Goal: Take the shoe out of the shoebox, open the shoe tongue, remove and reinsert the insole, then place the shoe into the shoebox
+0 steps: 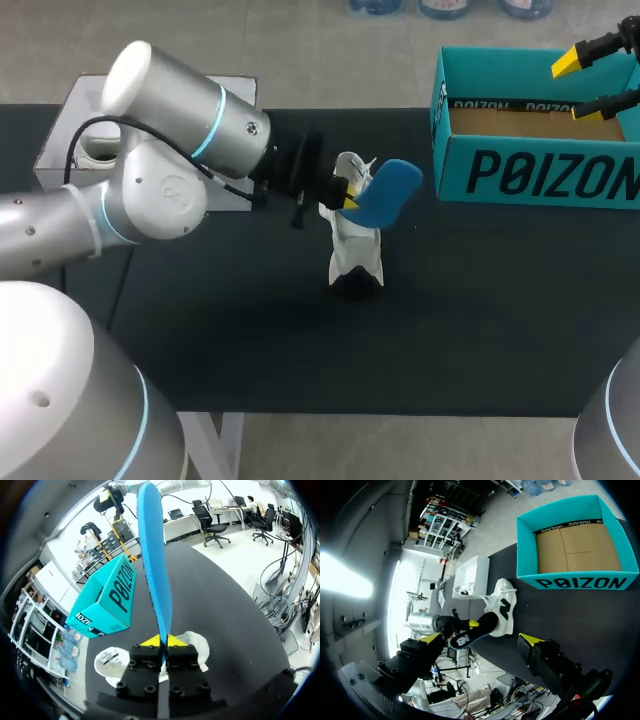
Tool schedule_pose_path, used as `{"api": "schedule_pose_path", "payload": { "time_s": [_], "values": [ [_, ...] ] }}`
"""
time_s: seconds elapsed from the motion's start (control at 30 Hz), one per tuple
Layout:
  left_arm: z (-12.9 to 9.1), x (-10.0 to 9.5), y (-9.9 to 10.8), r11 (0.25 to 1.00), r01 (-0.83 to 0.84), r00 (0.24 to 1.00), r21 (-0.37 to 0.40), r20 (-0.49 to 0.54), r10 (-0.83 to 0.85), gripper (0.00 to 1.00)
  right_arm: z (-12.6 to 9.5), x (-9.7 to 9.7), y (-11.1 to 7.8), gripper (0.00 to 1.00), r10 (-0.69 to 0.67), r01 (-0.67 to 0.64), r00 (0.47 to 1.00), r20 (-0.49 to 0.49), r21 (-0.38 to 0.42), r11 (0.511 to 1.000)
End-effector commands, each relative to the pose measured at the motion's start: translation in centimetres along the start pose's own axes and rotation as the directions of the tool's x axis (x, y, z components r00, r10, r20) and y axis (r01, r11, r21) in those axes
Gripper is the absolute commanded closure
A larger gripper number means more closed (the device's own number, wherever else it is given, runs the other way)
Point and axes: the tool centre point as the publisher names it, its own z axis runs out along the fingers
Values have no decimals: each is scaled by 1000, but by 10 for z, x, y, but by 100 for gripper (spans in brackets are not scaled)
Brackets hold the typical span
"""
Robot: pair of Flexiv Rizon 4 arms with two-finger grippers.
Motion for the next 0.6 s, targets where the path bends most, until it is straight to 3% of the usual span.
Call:
{"api": "schedule_pose_path", "payload": {
  "time_s": [0.03, 0.2, 0.6],
  "values": [
    [12, 7, 9, 998, 18, 999, 58, 47, -20, 100, 0, 0, -1, 0, 1, -1, 1000, 2, -1, 1000],
    [18, 9, 18, 998, 39, 998, 53, 43, -42, 100, 0, 0, -1, 0, 1, -1, 1000, 2, -1, 1000],
    [27, 5, 44, 997, 44, 998, -63, 38, -41, 100, 0, 0, -1, 0, 1, -1, 1000, 2, -1, 1000]
  ]
}}
